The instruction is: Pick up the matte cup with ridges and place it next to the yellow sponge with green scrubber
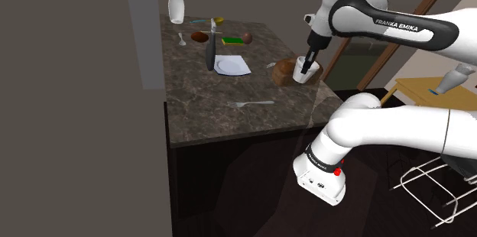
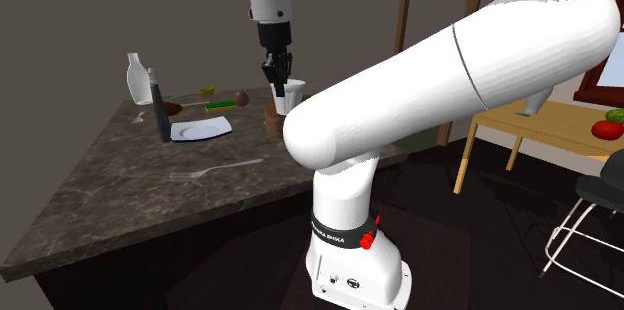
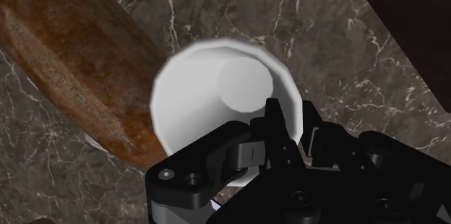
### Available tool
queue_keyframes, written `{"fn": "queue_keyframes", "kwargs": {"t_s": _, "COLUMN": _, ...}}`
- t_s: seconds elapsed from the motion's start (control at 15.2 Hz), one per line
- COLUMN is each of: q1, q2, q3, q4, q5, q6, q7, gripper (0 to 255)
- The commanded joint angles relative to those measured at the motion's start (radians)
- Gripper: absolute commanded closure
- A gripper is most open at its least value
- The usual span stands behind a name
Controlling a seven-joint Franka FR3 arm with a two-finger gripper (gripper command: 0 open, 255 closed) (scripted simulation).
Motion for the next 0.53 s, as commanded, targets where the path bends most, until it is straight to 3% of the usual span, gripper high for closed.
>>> {"fn": "queue_keyframes", "kwargs": {"t_s": 0.0, "q1": 0.002, "q2": 0.001, "q3": 0.006, "q4": 0.026, "q5": 0.006, "q6": -0.025, "q7": -0.004, "gripper": 255}}
{"fn": "queue_keyframes", "kwargs": {"t_s": 0.26, "q1": 0.007, "q2": 0.009, "q3": 0.016, "q4": 0.08, "q5": 0.017, "q6": -0.07, "q7": -0.01, "gripper": 255}}
{"fn": "queue_keyframes", "kwargs": {"t_s": 0.46, "q1": 0.029, "q2": 0.152, "q3": -0.005, "q4": 0.15, "q5": 0.016, "q6": 0.005, "q7": -0.003, "gripper": 255}}
